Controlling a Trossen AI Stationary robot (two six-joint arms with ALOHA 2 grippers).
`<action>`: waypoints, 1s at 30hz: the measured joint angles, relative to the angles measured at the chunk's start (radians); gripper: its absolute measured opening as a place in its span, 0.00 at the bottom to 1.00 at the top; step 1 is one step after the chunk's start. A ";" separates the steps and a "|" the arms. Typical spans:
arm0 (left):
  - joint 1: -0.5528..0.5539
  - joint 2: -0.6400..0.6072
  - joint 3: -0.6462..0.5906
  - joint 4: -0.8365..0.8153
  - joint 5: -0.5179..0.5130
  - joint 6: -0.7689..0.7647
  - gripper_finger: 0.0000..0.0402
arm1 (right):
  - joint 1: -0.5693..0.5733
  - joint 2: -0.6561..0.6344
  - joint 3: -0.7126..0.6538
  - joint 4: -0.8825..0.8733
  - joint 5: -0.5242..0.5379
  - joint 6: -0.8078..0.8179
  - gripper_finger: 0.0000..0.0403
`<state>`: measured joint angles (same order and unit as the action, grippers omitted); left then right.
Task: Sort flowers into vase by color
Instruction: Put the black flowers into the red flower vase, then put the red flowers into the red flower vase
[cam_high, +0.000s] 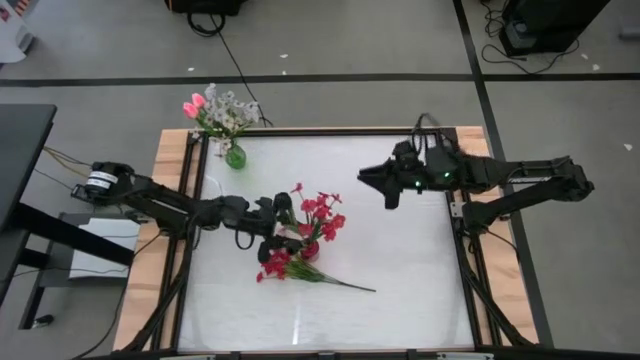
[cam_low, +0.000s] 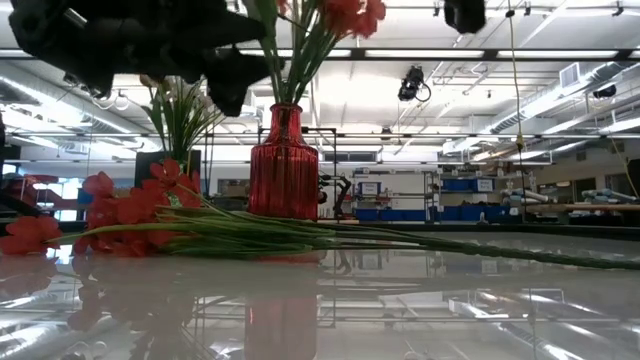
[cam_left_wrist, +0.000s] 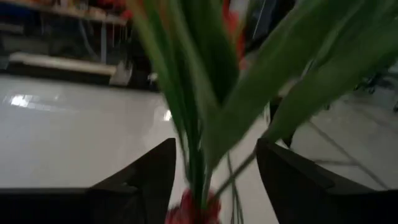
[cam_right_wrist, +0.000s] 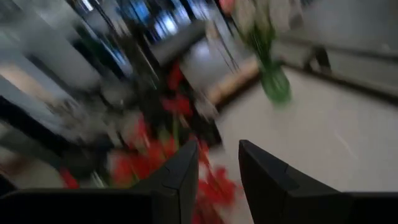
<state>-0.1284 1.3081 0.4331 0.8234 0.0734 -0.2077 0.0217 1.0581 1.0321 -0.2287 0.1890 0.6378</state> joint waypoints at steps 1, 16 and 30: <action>0.000 -0.023 0.000 -0.045 -0.001 0.000 0.58 | 0.011 0.002 0.000 -0.047 0.000 0.006 0.31; 0.001 -0.289 0.018 -0.640 -0.017 -0.177 0.61 | 0.254 0.257 -0.001 -0.149 0.034 -0.001 0.38; -0.026 -0.300 0.248 -1.226 -0.057 -0.107 0.57 | 0.430 0.649 0.000 0.157 0.086 0.055 0.48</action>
<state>-0.1539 1.0084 0.6807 -0.4023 0.0159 -0.3143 0.4515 1.7075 1.0317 -0.0713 0.2753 0.6925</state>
